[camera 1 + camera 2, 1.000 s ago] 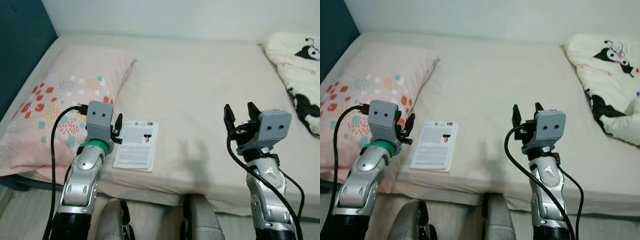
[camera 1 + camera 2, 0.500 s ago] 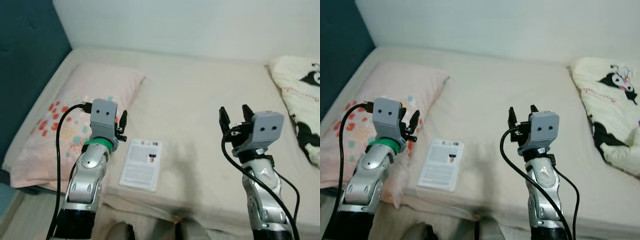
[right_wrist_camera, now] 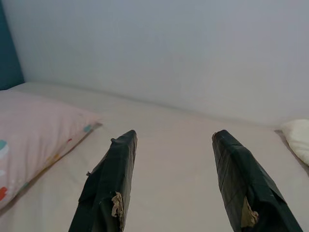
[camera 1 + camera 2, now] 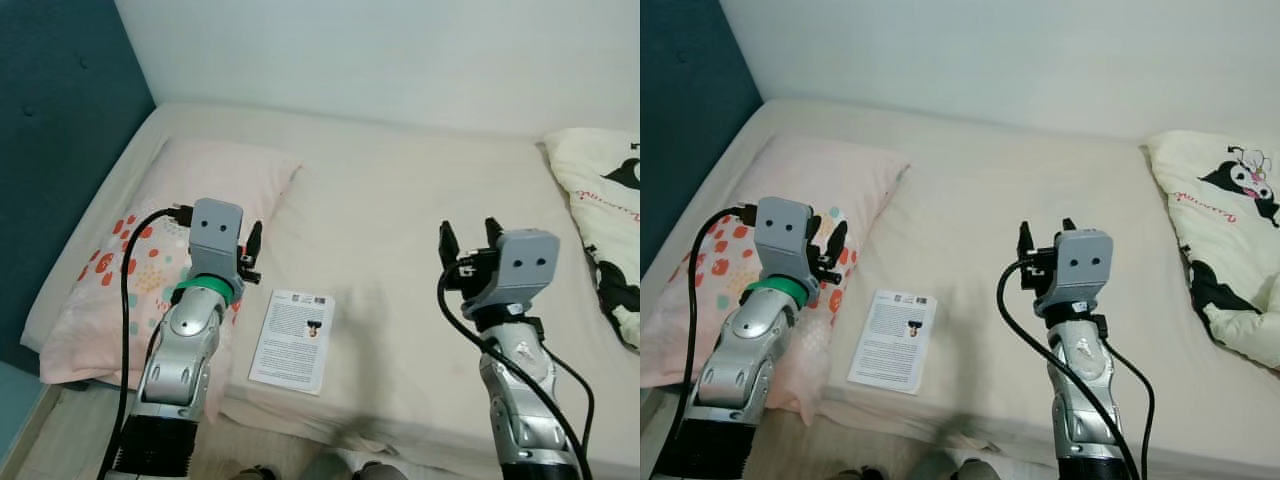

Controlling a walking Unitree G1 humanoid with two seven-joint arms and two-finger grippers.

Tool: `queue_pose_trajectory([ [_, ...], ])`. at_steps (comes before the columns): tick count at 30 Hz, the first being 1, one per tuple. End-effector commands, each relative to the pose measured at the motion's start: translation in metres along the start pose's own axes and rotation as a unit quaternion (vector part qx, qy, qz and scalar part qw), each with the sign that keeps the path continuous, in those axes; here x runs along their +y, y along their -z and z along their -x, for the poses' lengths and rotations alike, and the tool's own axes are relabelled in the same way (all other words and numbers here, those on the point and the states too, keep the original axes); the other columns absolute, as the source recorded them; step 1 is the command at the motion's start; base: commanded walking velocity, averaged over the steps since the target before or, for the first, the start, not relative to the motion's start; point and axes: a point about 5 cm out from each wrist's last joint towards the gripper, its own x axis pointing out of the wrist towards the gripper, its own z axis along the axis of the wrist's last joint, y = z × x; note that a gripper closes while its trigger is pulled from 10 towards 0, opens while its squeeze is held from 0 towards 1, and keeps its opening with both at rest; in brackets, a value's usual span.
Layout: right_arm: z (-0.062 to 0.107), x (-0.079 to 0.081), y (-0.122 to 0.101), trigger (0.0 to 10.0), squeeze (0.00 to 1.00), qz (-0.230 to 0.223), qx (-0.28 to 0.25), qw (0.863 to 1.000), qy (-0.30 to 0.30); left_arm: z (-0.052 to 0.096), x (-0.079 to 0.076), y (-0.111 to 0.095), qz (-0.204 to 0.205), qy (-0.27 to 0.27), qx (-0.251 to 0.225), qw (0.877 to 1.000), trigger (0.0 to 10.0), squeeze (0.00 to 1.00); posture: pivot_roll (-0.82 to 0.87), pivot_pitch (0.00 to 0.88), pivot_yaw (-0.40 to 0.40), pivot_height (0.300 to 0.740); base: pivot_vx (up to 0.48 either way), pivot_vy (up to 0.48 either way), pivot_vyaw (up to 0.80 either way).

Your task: Clean up the room

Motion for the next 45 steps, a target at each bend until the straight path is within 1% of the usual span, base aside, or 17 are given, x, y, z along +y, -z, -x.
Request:
queue_pose_trajectory([
  [1,0.003,0.001,0.005,10.0,0.00,-0.003,0.008,1.000,0.003,0.000,0.000,0.007,0.003,0.001,0.012,1.000,10.0,0.00,-0.13,0.000,0.052,0.740,0.000,0.000,0.00],
  [7,0.004,0.004,0.009,10.0,0.00,-0.005,0.014,1.000,0.002,0.002,-0.003,0.008,0.004,0.003,0.013,1.000,10.0,0.00,-0.13,0.000,0.054,0.740,0.000,0.000,0.00],
  [14,0.005,0.006,0.011,10.0,0.00,-0.009,0.017,1.000,0.004,0.004,-0.007,0.007,0.006,0.020,0.008,1.000,10.0,0.00,-0.13,0.000,0.059,0.740,0.000,0.000,0.00],
  [37,0.007,0.008,0.016,10.0,0.00,-0.020,0.027,0.999,0.004,0.002,-0.009,0.009,0.004,0.029,0.016,0.999,10.0,0.00,-0.13,0.000,0.067,0.740,0.000,0.000,0.00],
  [39,0.007,0.008,0.017,10.0,0.00,-0.023,0.031,0.999,0.005,0.002,-0.009,0.009,0.012,0.031,0.019,0.999,10.0,0.00,-0.12,0.000,0.068,0.740,0.000,0.000,0.00],
  [42,0.008,0.008,0.018,10.0,0.00,-0.029,0.034,0.999,0.006,0.002,-0.011,0.011,0.030,0.038,0.034,0.998,10.0,0.00,-0.12,0.000,0.069,0.740,0.000,0.000,-0.80],
  [44,0.008,0.008,0.018,10.0,0.00,-0.031,0.034,0.999,0.006,0.002,-0.011,0.012,0.031,0.040,0.037,0.998,10.0,0.00,-0.12,0.000,0.069,0.740,0.000,0.000,-0.80],
  [45,0.008,0.008,0.018,10.0,0.00,-0.032,0.034,0.999,0.006,0.002,-0.011,0.011,0.024,0.041,0.034,0.998,10.0,0.00,-0.12,0.000,0.069,0.740,0.000,0.000,-0.80],
])
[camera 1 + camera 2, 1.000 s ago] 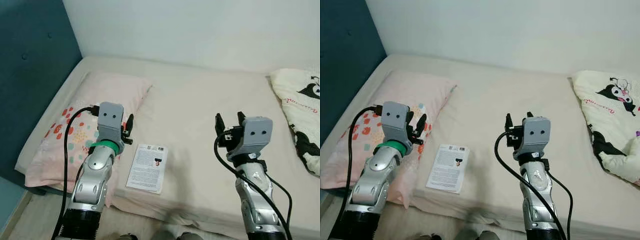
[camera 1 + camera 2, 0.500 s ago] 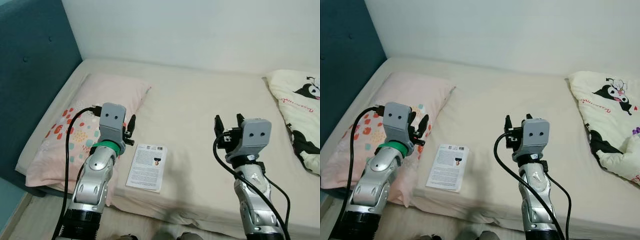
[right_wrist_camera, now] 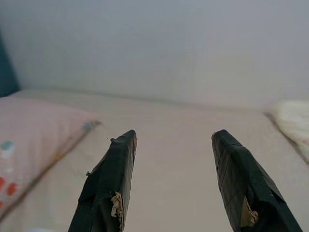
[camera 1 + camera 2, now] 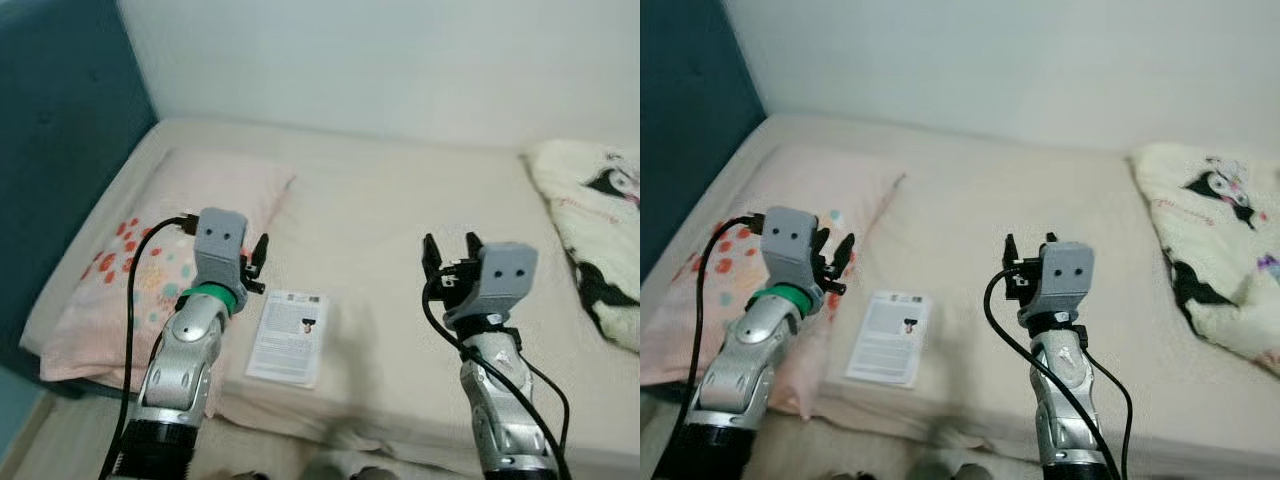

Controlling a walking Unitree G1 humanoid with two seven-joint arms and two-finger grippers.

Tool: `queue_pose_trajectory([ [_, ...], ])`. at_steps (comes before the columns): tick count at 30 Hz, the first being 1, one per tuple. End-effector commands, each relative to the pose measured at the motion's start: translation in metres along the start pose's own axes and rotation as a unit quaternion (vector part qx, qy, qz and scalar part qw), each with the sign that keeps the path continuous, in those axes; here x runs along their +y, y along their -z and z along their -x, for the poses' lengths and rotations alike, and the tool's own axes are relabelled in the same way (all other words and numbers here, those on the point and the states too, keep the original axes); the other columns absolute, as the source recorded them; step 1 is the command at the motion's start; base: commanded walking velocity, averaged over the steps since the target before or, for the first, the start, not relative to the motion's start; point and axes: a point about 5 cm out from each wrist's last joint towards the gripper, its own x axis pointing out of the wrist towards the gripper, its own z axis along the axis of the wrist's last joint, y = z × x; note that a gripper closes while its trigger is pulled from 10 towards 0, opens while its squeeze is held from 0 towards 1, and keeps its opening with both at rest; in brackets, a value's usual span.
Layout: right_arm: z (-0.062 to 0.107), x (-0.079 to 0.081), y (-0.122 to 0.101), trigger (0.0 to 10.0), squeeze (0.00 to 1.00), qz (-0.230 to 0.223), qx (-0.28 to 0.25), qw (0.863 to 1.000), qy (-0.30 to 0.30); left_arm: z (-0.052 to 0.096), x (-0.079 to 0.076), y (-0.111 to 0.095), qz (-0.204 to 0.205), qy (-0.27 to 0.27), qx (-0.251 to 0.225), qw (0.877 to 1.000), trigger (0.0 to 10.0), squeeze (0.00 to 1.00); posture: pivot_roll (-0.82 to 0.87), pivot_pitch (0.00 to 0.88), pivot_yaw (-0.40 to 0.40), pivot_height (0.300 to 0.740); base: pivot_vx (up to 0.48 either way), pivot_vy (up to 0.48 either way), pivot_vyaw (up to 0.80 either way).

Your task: Clean up the room

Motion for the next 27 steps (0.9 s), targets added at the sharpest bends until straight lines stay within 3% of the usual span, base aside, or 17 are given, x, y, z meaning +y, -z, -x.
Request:
queue_pose_trajectory([
  [1,0.0037,-0.0027,0.0060,10.0,0.00,-0.003,0.015,1.000,0.004,0.0002,-0.0036,0.0021,-0.001,0.009,0.007,1.000,10.0,0.00,-0.12,0.000,0.069,0.740,0.000,0.000,-0.80],
  [21,0.0031,-0.0032,0.0071,10.0,0.00,-0.007,0.017,1.000,0.004,-0.0012,-0.0036,-0.0016,-0.014,0.012,-0.002,1.000,10.0,0.00,-0.13,0.000,0.073,0.740,0.000,0.000,-0.80],
  [27,0.0030,-0.0008,0.0082,10.0,0.00,-0.003,0.021,1.000,-0.005,-0.0004,-0.0030,-0.0033,-0.032,0.012,-0.018,0.999,10.0,0.00,-0.13,0.000,0.073,0.740,0.000,-0.041,0.00],
])
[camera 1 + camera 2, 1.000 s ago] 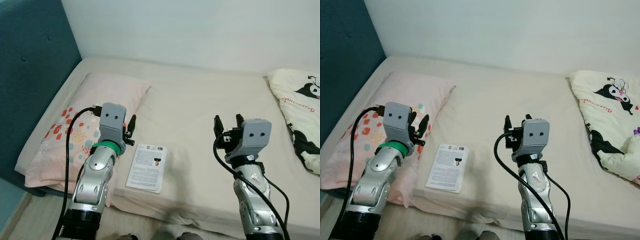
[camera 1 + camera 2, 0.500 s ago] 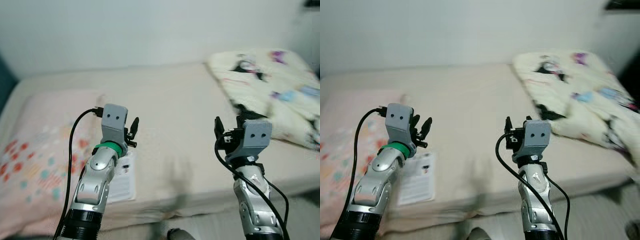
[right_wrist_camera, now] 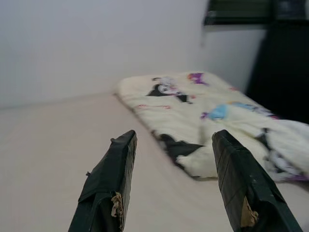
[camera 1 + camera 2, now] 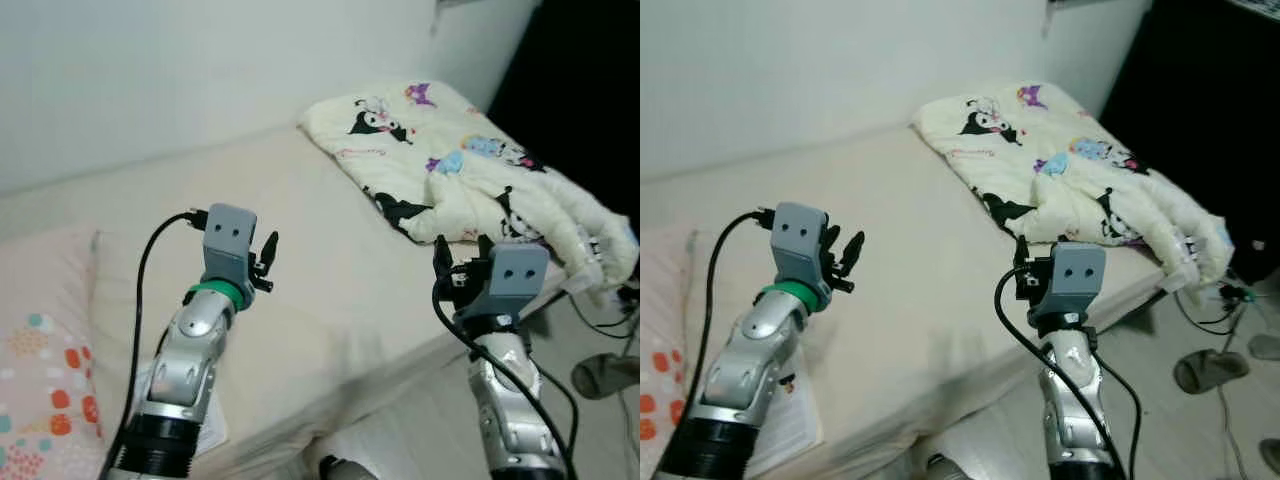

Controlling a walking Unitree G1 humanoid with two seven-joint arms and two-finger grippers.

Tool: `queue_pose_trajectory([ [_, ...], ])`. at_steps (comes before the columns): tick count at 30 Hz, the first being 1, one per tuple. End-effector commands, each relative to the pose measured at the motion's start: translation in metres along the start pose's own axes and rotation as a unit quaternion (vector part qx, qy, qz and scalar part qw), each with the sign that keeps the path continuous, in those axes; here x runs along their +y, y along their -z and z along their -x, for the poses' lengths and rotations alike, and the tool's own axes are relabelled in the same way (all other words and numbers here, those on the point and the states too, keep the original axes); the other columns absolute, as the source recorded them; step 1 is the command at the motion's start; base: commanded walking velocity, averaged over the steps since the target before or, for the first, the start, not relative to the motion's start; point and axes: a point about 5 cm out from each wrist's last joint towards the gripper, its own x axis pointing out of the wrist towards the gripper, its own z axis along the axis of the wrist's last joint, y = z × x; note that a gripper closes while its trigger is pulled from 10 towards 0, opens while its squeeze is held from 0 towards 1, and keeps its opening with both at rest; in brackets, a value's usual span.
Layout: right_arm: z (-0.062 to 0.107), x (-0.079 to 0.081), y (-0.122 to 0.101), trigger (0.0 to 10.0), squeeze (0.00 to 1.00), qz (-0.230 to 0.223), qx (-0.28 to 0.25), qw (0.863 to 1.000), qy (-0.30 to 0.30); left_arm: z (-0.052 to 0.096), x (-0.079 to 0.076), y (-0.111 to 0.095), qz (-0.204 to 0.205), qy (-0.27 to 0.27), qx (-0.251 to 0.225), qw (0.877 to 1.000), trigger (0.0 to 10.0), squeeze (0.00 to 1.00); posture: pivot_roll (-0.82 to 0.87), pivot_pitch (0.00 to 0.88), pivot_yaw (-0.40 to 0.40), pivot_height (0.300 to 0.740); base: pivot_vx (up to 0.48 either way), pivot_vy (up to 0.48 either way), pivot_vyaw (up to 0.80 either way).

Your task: Clean up the room

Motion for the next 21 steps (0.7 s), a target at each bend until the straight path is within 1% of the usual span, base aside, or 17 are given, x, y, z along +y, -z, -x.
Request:
queue_pose_trajectory([
  [1,0.0018,0.0028,0.0049,10.0,0.00,-0.004,0.013,1.000,-0.007,0.0015,0.0004,0.0029,-0.014,-0.001,0.000,1.000,10.0,0.00,-0.13,0.000,0.073,0.740,0.000,-0.247,0.00],
  [21,0.0048,0.0021,0.0071,10.0,0.00,-0.007,0.018,1.000,-0.005,0.0027,-0.0030,0.0032,-0.020,0.008,-0.002,1.000,10.0,0.00,-0.13,0.000,0.078,0.740,0.000,-0.344,0.00],
])
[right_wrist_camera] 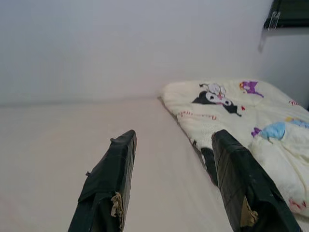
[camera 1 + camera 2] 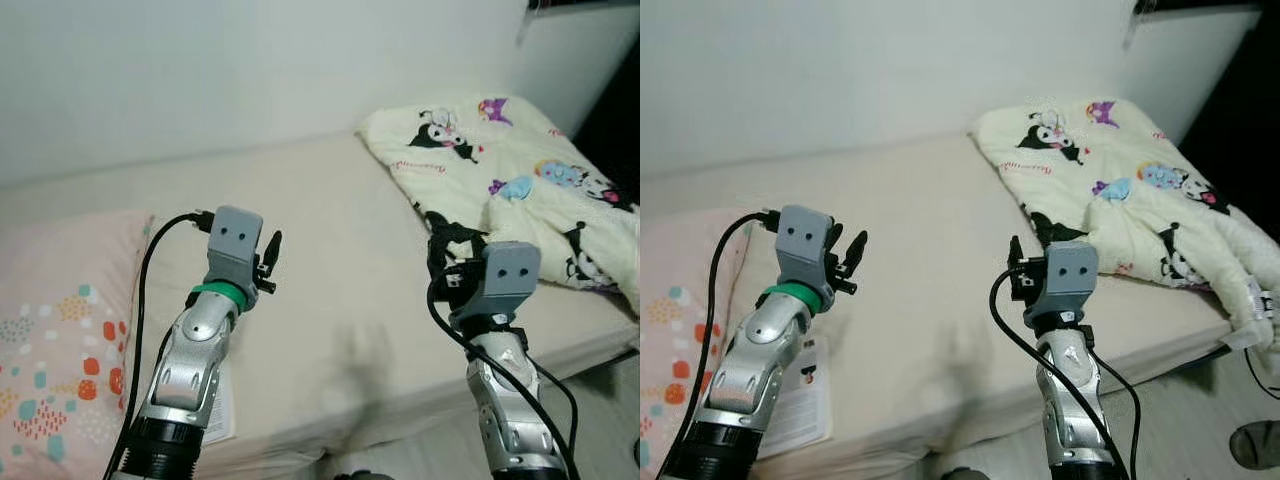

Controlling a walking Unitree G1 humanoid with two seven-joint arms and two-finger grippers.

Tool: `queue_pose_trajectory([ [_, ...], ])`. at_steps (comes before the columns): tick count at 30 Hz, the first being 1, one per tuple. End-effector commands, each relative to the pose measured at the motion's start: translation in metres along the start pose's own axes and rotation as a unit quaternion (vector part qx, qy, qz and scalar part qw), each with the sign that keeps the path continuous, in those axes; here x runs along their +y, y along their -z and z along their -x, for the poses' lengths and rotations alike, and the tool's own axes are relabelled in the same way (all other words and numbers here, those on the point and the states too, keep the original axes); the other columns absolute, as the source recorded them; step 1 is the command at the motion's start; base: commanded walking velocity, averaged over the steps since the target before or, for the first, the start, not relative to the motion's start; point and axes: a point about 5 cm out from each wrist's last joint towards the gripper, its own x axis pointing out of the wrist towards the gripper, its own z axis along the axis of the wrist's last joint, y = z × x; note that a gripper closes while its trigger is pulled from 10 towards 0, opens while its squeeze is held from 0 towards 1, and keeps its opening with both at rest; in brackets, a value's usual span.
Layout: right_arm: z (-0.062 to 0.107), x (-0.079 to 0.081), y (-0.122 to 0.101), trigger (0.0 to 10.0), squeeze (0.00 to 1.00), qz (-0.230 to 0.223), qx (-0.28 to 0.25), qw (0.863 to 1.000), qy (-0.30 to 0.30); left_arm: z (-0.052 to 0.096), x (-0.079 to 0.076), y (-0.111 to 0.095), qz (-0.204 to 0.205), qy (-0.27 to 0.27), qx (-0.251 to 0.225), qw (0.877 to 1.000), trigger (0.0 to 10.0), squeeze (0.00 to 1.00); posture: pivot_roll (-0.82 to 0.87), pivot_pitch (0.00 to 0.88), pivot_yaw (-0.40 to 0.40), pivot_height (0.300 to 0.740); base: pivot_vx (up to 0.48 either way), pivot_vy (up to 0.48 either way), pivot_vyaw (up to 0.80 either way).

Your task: Clean up the room

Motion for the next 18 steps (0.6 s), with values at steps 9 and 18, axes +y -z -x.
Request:
queue_pose_trajectory([
  [9,0.0032,0.0000,0.0046,10.0,0.00,-0.007,0.013,1.000,0.002,0.0025,0.0004,0.0042,-0.001,0.000,0.007,1.000,10.0,0.00,-0.13,0.000,0.078,0.740,0.000,-0.359,0.00],
  [18,0.0036,0.0000,0.0047,10.0,0.00,-0.009,0.014,1.000,0.002,0.0025,0.0008,0.0046,0.000,-0.001,0.009,1.000,10.0,0.00,-0.13,0.000,0.079,0.740,0.000,-0.360,0.00],
])
